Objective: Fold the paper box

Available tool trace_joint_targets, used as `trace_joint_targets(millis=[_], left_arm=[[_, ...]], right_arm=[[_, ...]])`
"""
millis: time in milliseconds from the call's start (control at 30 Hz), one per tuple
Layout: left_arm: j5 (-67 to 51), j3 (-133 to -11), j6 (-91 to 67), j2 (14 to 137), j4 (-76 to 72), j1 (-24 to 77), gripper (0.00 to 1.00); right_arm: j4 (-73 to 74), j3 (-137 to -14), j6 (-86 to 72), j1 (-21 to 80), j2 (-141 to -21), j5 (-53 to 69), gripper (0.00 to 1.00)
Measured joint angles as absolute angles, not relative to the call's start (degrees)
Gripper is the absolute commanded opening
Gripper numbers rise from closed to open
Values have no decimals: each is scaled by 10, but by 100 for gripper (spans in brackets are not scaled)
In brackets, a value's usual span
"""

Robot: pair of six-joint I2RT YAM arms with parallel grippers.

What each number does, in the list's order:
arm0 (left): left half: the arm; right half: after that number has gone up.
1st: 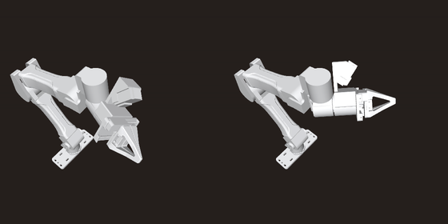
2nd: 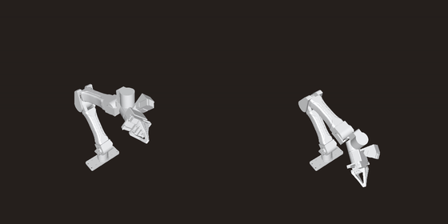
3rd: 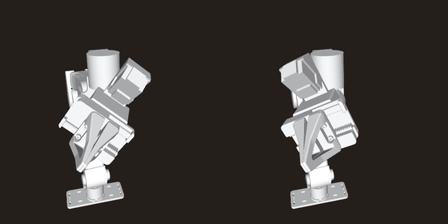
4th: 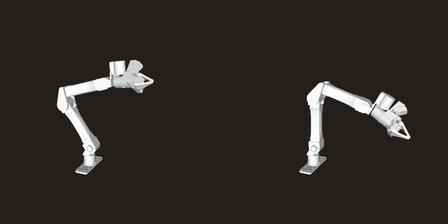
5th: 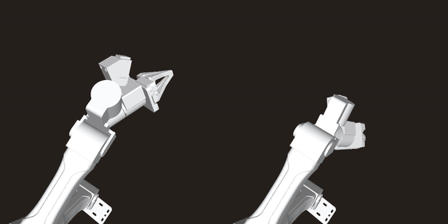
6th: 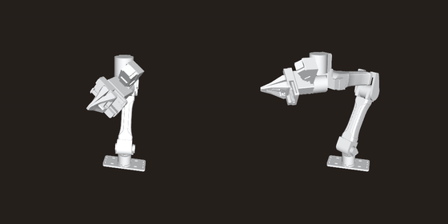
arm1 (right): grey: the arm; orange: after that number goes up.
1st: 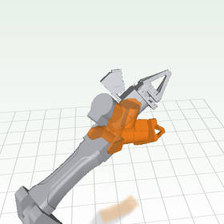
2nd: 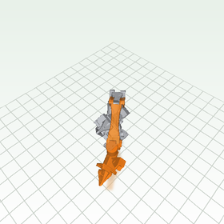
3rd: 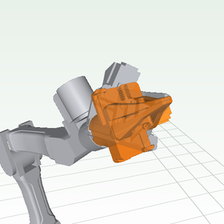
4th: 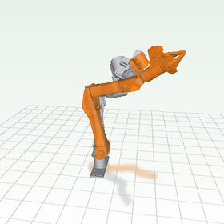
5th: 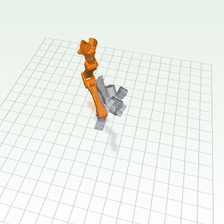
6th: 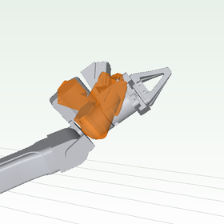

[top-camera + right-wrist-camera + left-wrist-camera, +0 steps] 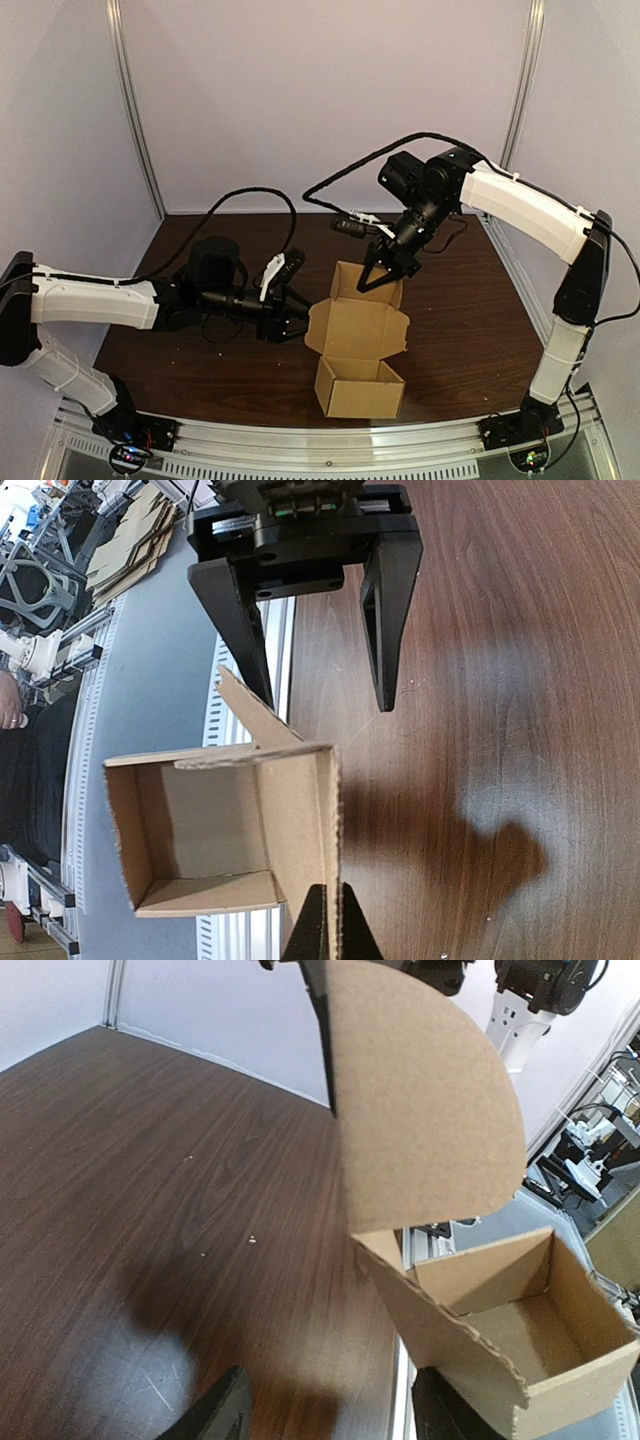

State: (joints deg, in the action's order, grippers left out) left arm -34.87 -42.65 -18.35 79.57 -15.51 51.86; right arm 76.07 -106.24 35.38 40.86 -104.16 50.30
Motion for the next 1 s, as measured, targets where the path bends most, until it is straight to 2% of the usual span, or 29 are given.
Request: trace_joint_targets(millis=[333,700,1000], left_arm=[[-377,-430,-184,811,-154,534,58],[-304,-435,-166,767,-60,535,58],[-361,-432,-178,776,-105,535,58]], right_arm=[[757,-1062,358,411,-1042,514,0],[768,-1053,393,417,-1022,500,0],[766,-1050,393,432,-1016,485,0]])
